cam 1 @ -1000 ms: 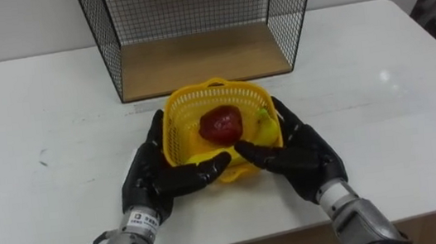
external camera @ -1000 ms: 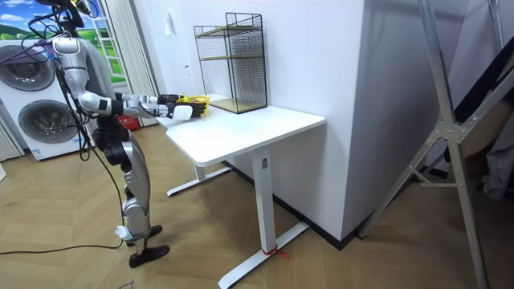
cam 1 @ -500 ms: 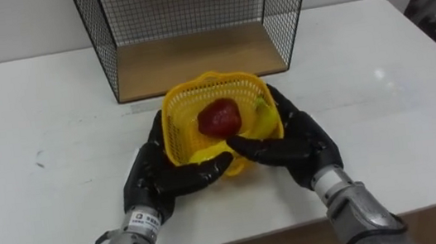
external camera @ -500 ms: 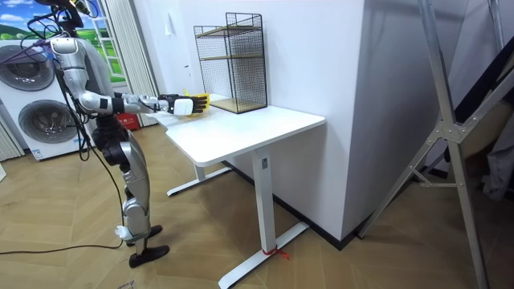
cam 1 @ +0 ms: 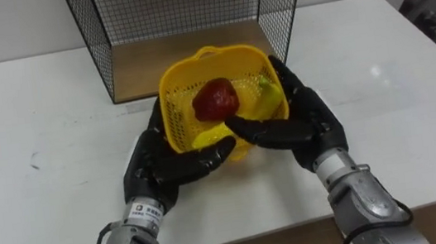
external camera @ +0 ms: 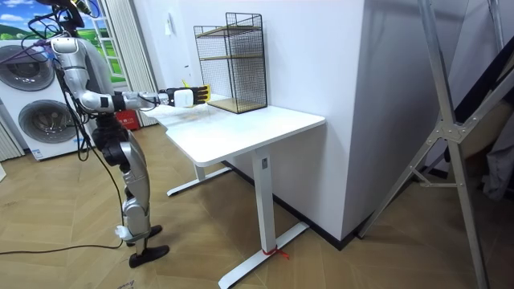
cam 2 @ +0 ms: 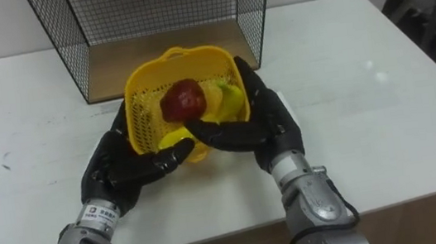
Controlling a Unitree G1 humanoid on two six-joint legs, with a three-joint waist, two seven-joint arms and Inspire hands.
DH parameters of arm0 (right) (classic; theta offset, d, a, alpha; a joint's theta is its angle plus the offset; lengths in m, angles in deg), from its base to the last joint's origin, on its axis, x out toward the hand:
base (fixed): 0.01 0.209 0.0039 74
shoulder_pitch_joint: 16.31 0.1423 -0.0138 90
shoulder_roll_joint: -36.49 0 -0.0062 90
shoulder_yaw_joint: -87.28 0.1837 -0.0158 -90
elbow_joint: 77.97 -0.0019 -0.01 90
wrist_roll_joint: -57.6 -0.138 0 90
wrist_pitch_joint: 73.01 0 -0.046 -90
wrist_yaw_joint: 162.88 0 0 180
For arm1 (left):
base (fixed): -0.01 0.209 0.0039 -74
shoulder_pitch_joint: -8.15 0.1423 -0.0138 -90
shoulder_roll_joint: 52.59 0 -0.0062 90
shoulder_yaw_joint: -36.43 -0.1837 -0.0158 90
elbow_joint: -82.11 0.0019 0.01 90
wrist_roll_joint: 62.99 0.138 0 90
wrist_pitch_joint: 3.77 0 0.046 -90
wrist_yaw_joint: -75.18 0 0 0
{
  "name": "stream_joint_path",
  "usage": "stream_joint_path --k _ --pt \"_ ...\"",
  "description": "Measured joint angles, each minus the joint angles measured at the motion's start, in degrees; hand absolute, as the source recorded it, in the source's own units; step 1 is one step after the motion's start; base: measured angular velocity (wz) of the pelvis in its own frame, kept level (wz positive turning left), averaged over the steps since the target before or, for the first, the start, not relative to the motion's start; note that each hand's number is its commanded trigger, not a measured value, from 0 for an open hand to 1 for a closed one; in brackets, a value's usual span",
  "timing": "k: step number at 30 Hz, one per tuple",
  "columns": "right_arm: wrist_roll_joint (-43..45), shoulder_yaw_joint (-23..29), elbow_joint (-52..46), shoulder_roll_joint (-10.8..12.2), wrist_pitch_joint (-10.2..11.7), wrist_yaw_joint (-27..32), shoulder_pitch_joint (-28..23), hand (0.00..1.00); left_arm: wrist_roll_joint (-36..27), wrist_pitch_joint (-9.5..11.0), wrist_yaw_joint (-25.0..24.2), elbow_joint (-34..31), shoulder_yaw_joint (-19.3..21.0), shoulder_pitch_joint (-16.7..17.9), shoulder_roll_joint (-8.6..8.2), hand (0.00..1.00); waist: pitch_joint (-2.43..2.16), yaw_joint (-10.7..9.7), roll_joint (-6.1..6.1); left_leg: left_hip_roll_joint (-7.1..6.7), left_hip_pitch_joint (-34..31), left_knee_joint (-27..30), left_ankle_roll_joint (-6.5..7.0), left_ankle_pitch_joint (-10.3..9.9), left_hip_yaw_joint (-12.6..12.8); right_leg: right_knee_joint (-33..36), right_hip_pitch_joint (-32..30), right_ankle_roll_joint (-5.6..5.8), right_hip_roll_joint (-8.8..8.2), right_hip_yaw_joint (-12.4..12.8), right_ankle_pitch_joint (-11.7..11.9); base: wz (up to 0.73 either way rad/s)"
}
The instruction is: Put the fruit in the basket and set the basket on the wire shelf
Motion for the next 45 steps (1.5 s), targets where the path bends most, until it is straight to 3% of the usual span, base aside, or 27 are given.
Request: stream_joint_path --k 18,27,30,33,34,36,38,39,41,42,43,44,45 --pt "1.9 1.3 -2.6 0.3 0.1 0.0 0.3 0.00 1.1 0.0 -0.1 -4.6 0.6 0.0 -0.19 0.00 0.00 0.2 -0.61 -0.02 -0.1 0.2 0.00 0.0 -0.4 0.0 0.1 0.02 -0.05 -0.2 0.0 0.00" --pt "1.5 1.0 -2.6 0.4 0.2 -0.4 0.3 0.00 1.1 0.0 -0.1 -5.1 1.1 0.0 0.00 0.00 -0.10 1.6 -0.85 0.12 -0.2 1.4 -0.02 0.0 -0.5 1.1 0.2 0.02 -0.09 -0.6 0.0 0.00" --pt "-0.1 1.2 -2.5 0.4 0.6 -1.4 0.1 0.00 1.1 0.0 -0.1 -5.1 1.5 0.0 0.10 0.00 0.04 2.0 -1.01 0.76 -2.6 6.4 -0.37 -1.1 -0.3 3.5 -1.0 -0.13 -0.02 -0.8 -0.8 -0.02" --pt "-1.0 0.9 -2.2 0.5 0.8 -1.7 -0.4 0.00 1.1 0.0 -0.1 -5.0 2.3 0.1 0.37 0.00 0.37 3.1 -0.66 2.71 -5.9 16.0 -1.19 -5.1 0.1 9.2 -3.2 -1.23 0.90 -0.9 -4.3 -0.10" --pt "-1.0 0.6 -2.2 0.5 0.8 -1.8 -0.7 0.00 1.1 0.0 -0.1 -5.0 2.5 0.1 0.89 0.00 0.38 3.1 -0.88 3.25 -7.8 20.3 -1.79 -5.6 0.4 11.5 -4.2 -1.50 1.11 -0.7 -5.9 0.08" --pt "-1.2 0.6 -2.2 0.4 0.8 -2.3 -0.9 0.00 1.1 0.0 -0.1 -4.8 3.0 0.2 1.11 0.00 0.45 4.1 -0.58 4.24 -9.5 25.0 -1.81 -5.6 0.6 13.2 -4.6 -2.39 1.84 0.0 -6.9 -0.06" --pt "-1.0 0.6 -2.2 0.4 0.9 -2.8 -0.9 0.00 1.1 0.0 -0.1 -4.6 3.3 0.2 1.15 0.00 0.53 4.4 -0.07 5.14 -12.7 30.5 -2.78 -4.2 0.5 13.4 -4.1 -3.02 2.56 0.5 -6.7 -0.06" --pt "-1.0 -0.1 -1.9 0.5 1.0 -2.8 -0.9 0.00 1.0 0.0 -0.2 -4.5 3.4 0.3 1.29 0.00 0.58 4.8 -0.37 4.14 -15.8 32.5 -2.79 -3.9 -1.2 13.7 -4.0 -3.27 2.28 1.2 -7.0 0.17" --pt "-2.1 -0.3 -1.6 -0.5 1.0 -2.9 -0.9 0.00 1.1 0.0 -0.2 -3.9 2.8 0.3 1.33 0.00 0.62 4.7 -0.95 2.12 -19.8 25.1 -3.02 -3.2 -2.5 14.0 -3.9 -2.97 1.44 1.9 -7.5 0.01" --pt "-2.1 0.3 -1.0 -1.0 0.7 -3.1 -0.8 0.00 1.2 0.0 -0.2 -3.7 2.6 0.5 1.16 0.00 0.28 5.7 -0.59 1.78 -20.8 16.9 -3.74 -0.5 -2.6 14.0 -4.3 -2.06 1.41 2.7 -8.1 -0.36" --pt "-2.0 0.2 -0.5 -1.0 0.7 -3.4 -0.8 0.00 1.2 0.0 -0.3 -3.7 2.7 0.5 1.00 0.00 0.14 6.3 -0.41 1.87 -21.3 14.3 -3.41 2.2 -2.7 14.2 -4.3 -2.03 1.31 2.8 -8.3 -0.60" --pt "-2.0 0.3 0.2 -0.8 0.0 -3.5 -1.1 0.00 1.1 0.0 -0.3 -3.8 2.9 0.5 0.97 0.00 -0.37 7.1 -0.66 1.15 -20.7 11.1 -2.97 6.7 -3.3 15.0 -4.3 -1.53 0.60 3.2 -9.2 -0.34" --pt "-2.0 0.3 0.2 -0.2 -0.6 -3.5 -1.2 0.00 1.1 0.0 -0.3 -3.8 3.6 0.3 1.01 0.00 -1.03 6.7 -1.27 0.04 -19.8 9.7 -2.04 8.2 -3.2 15.5 -4.3 -0.95 -0.24 3.0 -10.0 -0.18"
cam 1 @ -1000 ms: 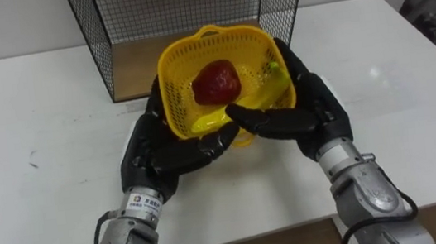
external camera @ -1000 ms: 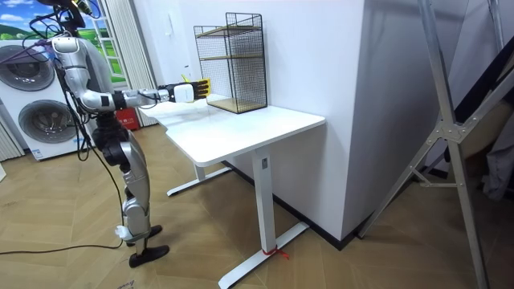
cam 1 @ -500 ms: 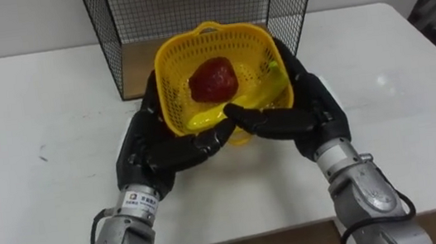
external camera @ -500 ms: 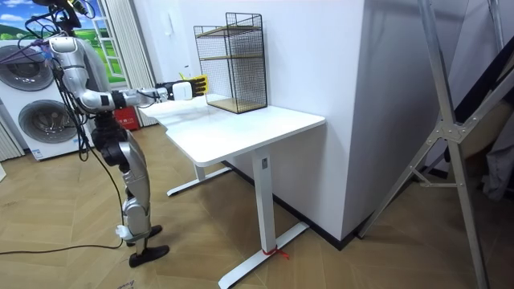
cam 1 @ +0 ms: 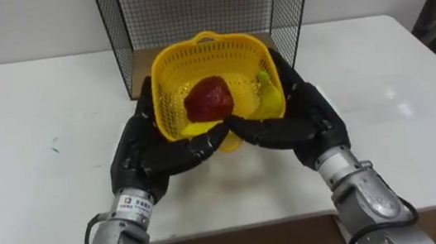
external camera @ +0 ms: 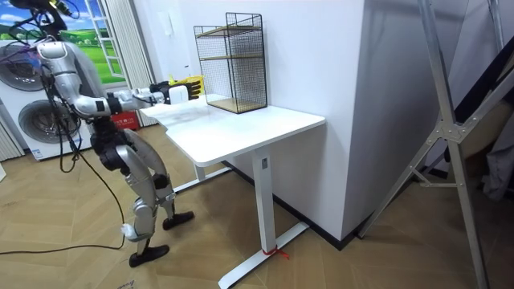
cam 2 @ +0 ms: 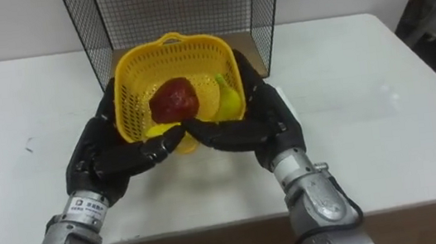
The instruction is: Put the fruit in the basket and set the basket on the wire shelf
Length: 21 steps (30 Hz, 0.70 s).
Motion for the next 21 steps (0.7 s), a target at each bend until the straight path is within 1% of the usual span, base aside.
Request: stream_joint_path --k 1,2,3,4,5,6,7,8,9,10,11,12,13,14,15,16,17,18,19,20,21 --pt "0.0 0.0 0.0 0.0 0.0 -0.1 0.0 0.00 0.0 0.0 0.0 0.0 0.6 -0.2 -0.04 0.00 0.01 -0.6 -1.21 -0.50 0.5 -0.6 0.66 0.4 0.9 0.0 0.2 0.64 -0.86 -0.1 -0.4 0.10" --pt "0.0 -0.2 0.0 0.1 0.0 -0.1 0.0 0.00 -0.1 0.0 0.0 -0.1 0.7 -0.2 -0.10 0.00 0.05 -0.6 -1.68 -0.92 0.8 -0.6 1.13 0.7 0.9 0.0 0.5 0.69 -1.17 -0.1 -0.6 0.00" --pt "0.0 -0.3 -0.1 -0.1 0.0 -0.1 0.1 0.00 -0.1 0.0 0.0 -0.1 0.7 -0.2 0.00 0.00 -0.02 -0.6 -1.97 -1.29 0.9 0.2 2.60 1.7 0.9 0.0 1.1 0.59 -1.44 0.1 -1.0 0.00" --pt "0.0 -0.2 -0.1 -0.4 0.0 -0.1 0.1 0.00 -0.1 0.0 0.0 -0.1 0.5 -0.2 0.29 0.00 0.20 -0.8 -2.40 -1.96 0.9 1.8 3.00 0.5 1.0 0.1 2.0 0.91 -2.17 0.0 -2.1 0.04" --pt "-0.2 -0.1 -0.2 -0.3 0.1 -0.1 0.1 0.00 0.0 0.0 0.0 -0.1 0.2 -0.2 0.26 0.00 0.26 -0.8 -2.56 -2.26 0.9 2.5 3.29 -0.4 1.3 0.2 2.4 1.18 -2.59 0.0 -2.6 0.05" --pt "-0.6 -0.2 -0.6 -0.2 0.1 0.0 0.2 0.00 0.0 0.1 0.0 -0.1 -0.2 -0.3 0.07 0.00 0.26 -0.8 -2.86 -3.31 0.9 3.6 3.78 -2.0 1.6 1.3 2.6 1.74 -3.83 -0.2 -3.8 0.05" --pt "-0.4 0.2 -0.7 -0.3 0.2 0.0 0.7 0.00 0.0 0.2 0.0 -0.1 0.0 -0.3 0.04 0.00 0.28 -0.9 -2.93 -4.43 1.0 4.9 4.75 -3.4 2.1 4.2 2.3 3.09 -5.24 -0.5 -5.0 0.00" --pt "-0.2 0.3 -0.6 -0.2 0.3 0.0 1.0 0.00 0.0 0.2 0.0 -0.1 0.1 -0.3 -0.04 0.00 0.42 -0.9 -2.78 -4.78 1.1 5.5 5.07 -4.2 2.4 6.7 1.9 3.75 -5.91 -0.6 -5.4 0.00" --pt "0.2 0.3 -0.6 -0.1 0.3 0.1 1.3 0.00 0.0 0.3 0.0 -0.1 0.0 -0.3 -0.04 0.00 0.83 -0.9 -2.74 -5.50 2.0 6.5 5.73 -5.4 3.2 13.2 0.0 4.41 -7.57 -1.3 -5.1 0.00" --pt "0.6 0.4 -0.6 -0.1 0.3 0.2 1.4 0.00 0.0 0.4 0.0 -0.1 0.2 -0.4 0.04 0.00 1.13 -1.1 -2.75 -6.22 3.1 6.9 6.24 -6.7 3.4 18.7 -2.1 5.98 -9.06 -1.8 -3.7 0.00" --pt "0.7 0.3 -0.6 0.0 0.3 0.2 1.4 0.00 -0.1 0.6 0.0 -0.1 0.2 -0.4 0.03 0.00 1.25 -1.1 -2.61 -6.34 3.5 7.2 6.42 -7.3 3.4 20.8 -2.8 6.40 -9.49 -1.8 -2.7 -0.03" --pt "1.4 0.2 -0.6 0.2 0.4 0.2 1.4 0.00 0.0 1.0 0.0 -0.1 0.6 -0.4 0.02 0.00 1.43 -1.0 -2.43 -6.54 4.6 7.1 6.61 -8.2 3.5 23.5 -3.4 6.98 -9.96 -2.0 -0.6 -0.03" --pt "1.6 0.3 -0.6 0.1 0.7 0.1 1.4 0.00 0.0 1.3 0.0 -0.2 0.7 -0.7 -0.15 0.00 1.52 -1.0 -2.15 -6.54 5.1 7.1 6.91 -8.9 3.1 24.8 -3.9 6.88 -10.25 -3.2 1.2 0.00" --pt "1.5 0.4 -0.6 0.1 0.8 0.0 1.4 0.00 0.0 1.4 0.0 -0.2 0.6 -1.1 -0.16 0.00 1.58 -1.2 -2.01 -6.54 5.4 6.9 7.04 -9.2 2.8 25.2 -4.0 7.01 -10.12 -3.4 2.1 0.06" --pt "1.4 0.6 -0.6 0.0 0.8 0.0 1.5 0.00 0.0 1.6 0.0 -0.2 0.6 -1.7 -0.16 0.00 1.63 -1.2 -1.83 -6.39 5.7 6.2 7.19 -9.4 2.3 25.7 -5.0 7.17 -9.79 -3.8 2.1 0.00" --pt "1.3 0.8 -0.6 0.1 0.9 0.0 1.8 0.00 0.0 1.6 0.0 -0.5 0.8 -2.3 -0.15 0.00 1.75 -1.1 -1.47 -5.85 5.8 5.3 7.23 -9.4 2.3 24.5 -6.8 6.62 -9.42 -3.7 0.1 0.00" --pt "1.0 0.9 -0.6 0.0 1.0 0.0 1.8 0.00 0.0 1.8 0.0 -0.6 0.8 -2.6 -0.15 0.00 1.85 -1.1 -1.29 -5.59 5.9 5.0 7.24 -9.4 2.2 23.4 -7.7 6.32 -9.22 -4.2 -0.7 -0.05" --pt "0.7 0.9 -0.6 0.0 1.0 0.0 1.8 0.00 0.0 2.4 0.0 -0.6 0.6 -2.9 -0.15 0.00 1.96 -1.1 -1.05 -5.30 6.6 4.2 7.22 -9.3 2.1 19.5 -9.0 6.28 -9.02 -4.9 -1.3 0.00" --pt "0.6 0.9 -0.6 0.0 1.1 0.0 1.8 0.00 0.0 2.5 0.0 -0.6 0.6 -2.9 -0.14 0.00 1.96 -1.1 -0.97 -5.20 7.1 4.0 7.21 -9.3 2.1 16.6 -9.2 6.22 -8.79 -4.9 -1.4 0.00" --pt "0.1 0.8 -0.6 -0.1 1.3 0.0 1.9 0.00 -0.1 2.5 0.0 -0.5 0.6 -3.2 -0.12 0.00 2.11 -1.4 -0.79 -5.04 8.0 3.4 7.17 -9.4 1.9 9.2 -9.0 5.65 -8.17 -5.0 -0.8 0.22" --pt "-1.2 0.6 -0.5 -0.2 1.5 0.0 2.8 0.00 -0.1 2.6 0.0 -0.2 0.6 -4.2 -0.06 0.00 2.40 -2.4 -0.61 -5.09 8.3 3.0 7.04 -9.4 1.2 3.6 -9.2 5.38 -7.63 -5.5 3.4 0.40"
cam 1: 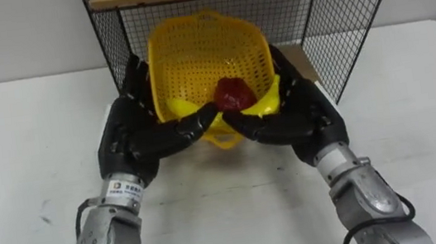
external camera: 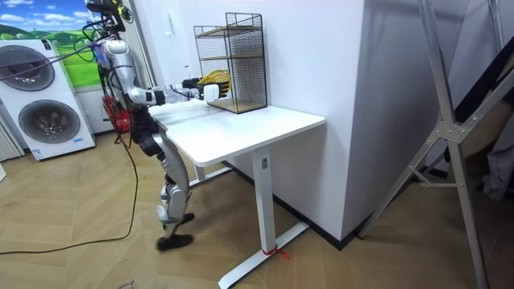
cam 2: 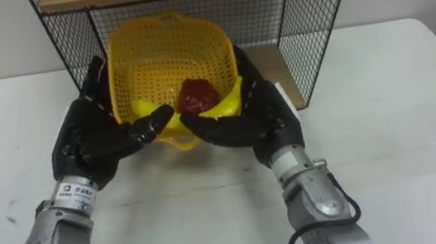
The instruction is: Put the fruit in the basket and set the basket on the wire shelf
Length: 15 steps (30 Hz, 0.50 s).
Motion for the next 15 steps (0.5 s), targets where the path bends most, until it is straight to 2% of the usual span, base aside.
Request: stream_joint_path --k 1,4,6,7,9,12,15 --pt "-0.5 0.1 0.2 -0.1 0.2 0.1 0.2 0.00 0.0 0.0 0.0 1.0 -0.3 -1.2 -0.11 0.00 0.02 -0.4 0.53 0.17 0.3 -0.5 -0.50 0.4 -0.9 -1.8 0.3 -0.70 0.55 0.0 2.6 0.28" --pt "-1.7 0.3 3.2 0.2 0.2 0.1 0.8 0.00 0.2 -0.4 0.0 1.6 -0.3 -1.4 0.05 0.00 -0.27 0.2 0.97 1.79 2.6 -3.8 -1.42 1.5 -0.9 -6.8 3.8 -1.72 2.49 -0.7 5.6 -0.12" --pt "-2.1 0.4 3.8 0.4 0.0 0.1 1.1 0.00 1.3 -0.9 0.0 1.8 -0.3 -1.4 -0.08 0.00 -0.68 0.1 1.18 2.32 3.1 -4.0 -1.73 1.4 -0.9 -8.3 4.6 -1.98 3.42 -0.9 6.2 -0.06" --pt "-2.4 0.4 3.9 0.4 -0.2 0.1 1.4 0.00 2.3 -1.4 0.0 1.8 -0.2 -1.4 -0.09 0.00 -1.02 0.1 1.53 2.39 3.3 -4.3 -1.85 1.4 -0.9 -8.7 4.6 -2.14 3.49 -0.9 6.4 -0.07" --pt "-2.7 0.3 4.8 0.4 -0.2 0.1 2.5 0.00 4.1 -2.1 0.0 1.8 0.0 -1.6 -0.28 0.00 -1.39 0.2 1.80 2.40 4.0 -5.6 -2.10 2.0 -0.5 -9.3 4.8 -2.24 3.52 -0.4 6.8 -0.15" --pt "-3.0 0.1 7.5 0.9 -0.3 0.4 4.4 0.00 6.1 -3.4 0.0 1.9 0.5 -2.1 -0.57 0.00 -1.37 0.0 1.80 2.55 6.0 -8.1 -2.39 3.1 0.2 -11.1 6.6 -2.41 4.11 0.2 7.4 -0.11" --pt "-4.3 0.3 8.7 1.1 -0.4 1.8 5.3 0.00 6.2 -3.8 0.0 4.9 0.6 -4.5 -1.82 0.00 -1.23 0.0 1.59 2.82 6.8 -9.8 -2.56 4.1 0.4 -13.1 7.4 -2.57 4.43 0.0 8.4 0.00"
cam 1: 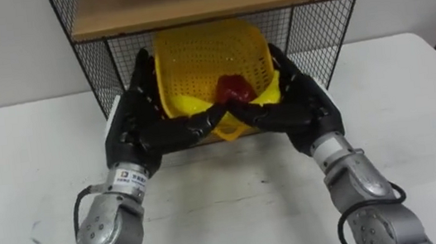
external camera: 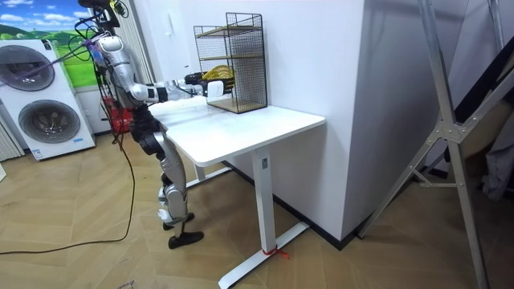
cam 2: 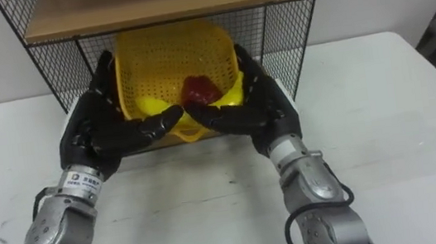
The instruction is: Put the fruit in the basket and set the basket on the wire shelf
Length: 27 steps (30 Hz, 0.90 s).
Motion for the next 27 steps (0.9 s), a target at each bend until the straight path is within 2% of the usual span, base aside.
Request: stream_joint_path --k 2,5,7,12,16,21,25,27 --pt "-0.7 0.1 0.5 0.0 -1.1 1.4 1.4 0.00 -0.3 -0.4 0.0 4.0 0.3 -2.5 -0.36 0.00 -0.01 0.2 -0.02 0.23 0.0 0.0 -0.08 0.0 0.2 -0.2 0.0 -0.11 -0.01 0.0 0.1 -0.04" --pt "-0.5 0.1 1.8 0.1 -1.3 2.2 4.8 0.00 -0.4 -2.0 0.1 9.4 0.5 -5.9 -0.73 0.00 0.03 0.0 -0.02 0.46 0.3 -0.4 -0.37 0.2 0.2 -1.2 0.2 -0.38 0.29 -0.1 0.5 0.00" --pt "-0.6 0.2 5.0 0.2 -1.4 3.4 8.1 0.00 -0.5 -3.1 0.8 11.6 0.6 -8.3 -0.91 0.00 0.26 -0.1 -0.37 0.70 0.7 -0.7 -0.61 0.4 0.1 -2.1 0.9 -0.60 0.58 -0.2 0.9 0.00" --pt "-0.6 0.6 7.6 0.1 -3.3 5.1 10.7 0.00 -0.7 -4.0 1.4 14.3 0.6 -11.0 -1.19 0.00 0.32 -0.3 -0.54 1.07 0.9 -1.3 -0.87 0.6 0.3 -3.4 1.6 -0.81 1.03 -0.1 1.4 -0.01" --pt "-0.8 0.8 8.0 0.4 -4.7 7.1 11.7 0.00 -0.8 -5.7 1.7 17.8 0.7 -13.3 -1.76 0.00 0.34 -0.3 -0.47 1.30 0.9 -2.0 -1.07 0.9 0.4 -4.3 2.0 -0.96 1.42 0.1 2.4 -0.02" --pt "-1.2 1.8 15.1 1.0 -6.2 9.5 16.9 0.00 -0.8 -7.3 2.7 24.0 0.8 -16.7 -3.74 0.00 0.33 -0.6 -0.44 1.32 1.4 -2.6 -1.12 1.4 0.7 -5.2 2.3 -1.04 1.57 0.7 2.9 -0.03" --pt "-1.5 2.4 18.3 1.4 -8.6 9.8 20.7 0.00 -0.8 -9.2 4.4 27.0 3.2 -20.0 -4.83 0.00 0.34 -1.2 -0.40 1.41 1.6 -3.0 -1.18 1.6 0.7 -6.1 2.6 -1.07 1.84 1.0 3.5 -0.03" --pt "-1.5 2.4 18.3 1.6 -8.7 9.9 21.2 0.00 -0.8 -10.1 4.9 27.8 4.2 -21.1 -4.90 0.00 0.35 -1.3 -0.39 1.44 1.6 -3.0 -1.19 1.6 0.7 -6.2 2.7 -1.10 1.87 1.0 3.6 0.00"
